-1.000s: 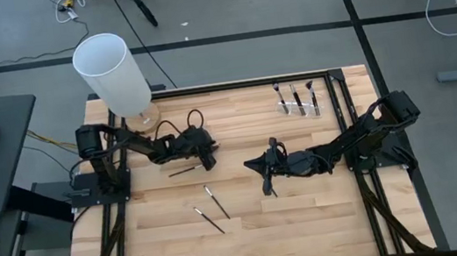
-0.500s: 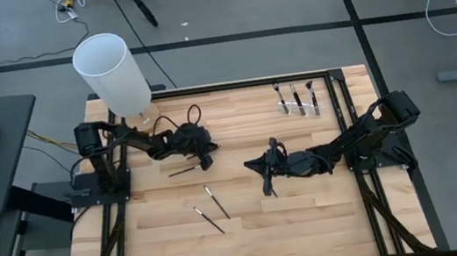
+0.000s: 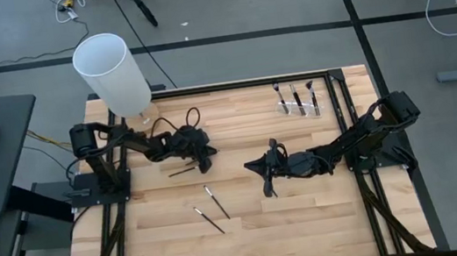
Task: Put items in baskets/containers
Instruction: Put the eyeshadow brush into the transparent organizer
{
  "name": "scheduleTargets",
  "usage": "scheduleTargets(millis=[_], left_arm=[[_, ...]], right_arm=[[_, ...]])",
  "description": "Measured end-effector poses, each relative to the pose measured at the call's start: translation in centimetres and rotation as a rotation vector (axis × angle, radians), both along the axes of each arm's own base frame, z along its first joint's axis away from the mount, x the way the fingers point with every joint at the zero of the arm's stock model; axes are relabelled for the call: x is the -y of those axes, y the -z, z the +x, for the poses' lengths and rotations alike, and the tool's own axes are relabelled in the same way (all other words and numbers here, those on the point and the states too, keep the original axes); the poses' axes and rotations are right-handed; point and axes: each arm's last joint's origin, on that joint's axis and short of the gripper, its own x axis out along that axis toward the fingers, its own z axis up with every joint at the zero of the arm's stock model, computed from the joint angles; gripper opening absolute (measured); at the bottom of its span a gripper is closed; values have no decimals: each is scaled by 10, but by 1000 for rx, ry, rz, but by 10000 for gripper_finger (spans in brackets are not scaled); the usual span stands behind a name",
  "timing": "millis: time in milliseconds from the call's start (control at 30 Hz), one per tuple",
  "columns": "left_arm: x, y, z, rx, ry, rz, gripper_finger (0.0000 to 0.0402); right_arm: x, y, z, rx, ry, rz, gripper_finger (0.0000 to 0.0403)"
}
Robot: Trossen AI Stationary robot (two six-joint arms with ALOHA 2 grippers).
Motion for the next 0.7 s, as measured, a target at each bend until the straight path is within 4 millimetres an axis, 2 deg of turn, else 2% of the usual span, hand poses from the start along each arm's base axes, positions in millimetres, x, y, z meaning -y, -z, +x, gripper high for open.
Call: scheduleTargets(millis=[200,500,700], left_arm=[[-2,-1,0,9,-58,1,27],[-2,-4,-1,-13,-52,21,123],[13,-16,-10,-146,-123,195,146]], right_arm=[[0,0,0,0,0,0,21],[0,0,0,0,0,0,21],[0,0,0,-5,3,-6,21]])
